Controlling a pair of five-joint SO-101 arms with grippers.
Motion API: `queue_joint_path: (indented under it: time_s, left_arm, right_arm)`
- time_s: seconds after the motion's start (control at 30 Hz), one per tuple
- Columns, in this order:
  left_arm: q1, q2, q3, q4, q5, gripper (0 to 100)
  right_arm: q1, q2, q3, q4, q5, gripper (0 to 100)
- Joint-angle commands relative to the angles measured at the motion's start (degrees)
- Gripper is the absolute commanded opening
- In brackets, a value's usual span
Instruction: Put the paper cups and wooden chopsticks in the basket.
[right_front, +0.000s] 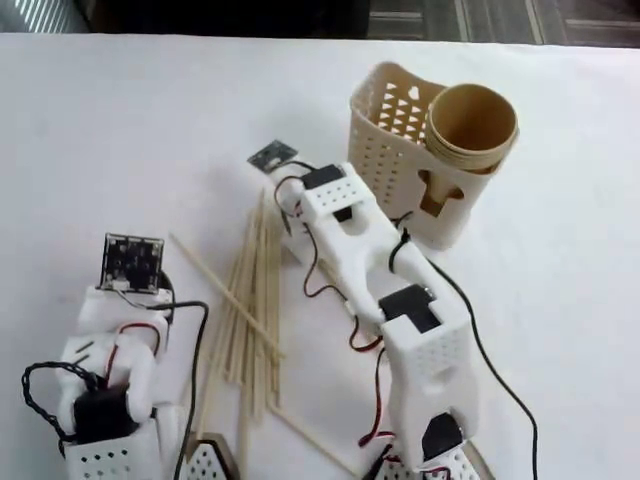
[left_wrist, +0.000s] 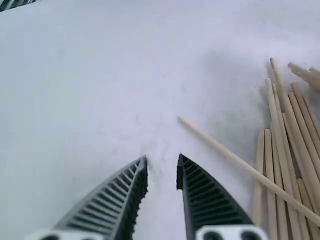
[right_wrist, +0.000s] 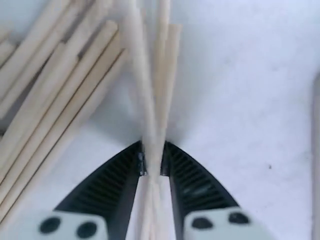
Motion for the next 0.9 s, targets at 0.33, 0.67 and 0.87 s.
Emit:
queue_joint_path:
  time_s: [0.33,0.67,0.87]
  left_arm:
    - [-0.3,-0.7,0.6,-1.3,0.6,12]
    - [-0.3,-0.7,0.7,-1.3,0.6,12]
    - [-0.3,-0.7,0.7,-1.3,0.6,12]
  right_arm:
    - [-1.4,-16.7,-0.4,5.5,0.0,1.8]
    - [-1.4,-30.9,-0.5,3.5,-4.8,1.8]
    - [-1.4,-39.3,-0.5,-1.5,-8.8,1.8]
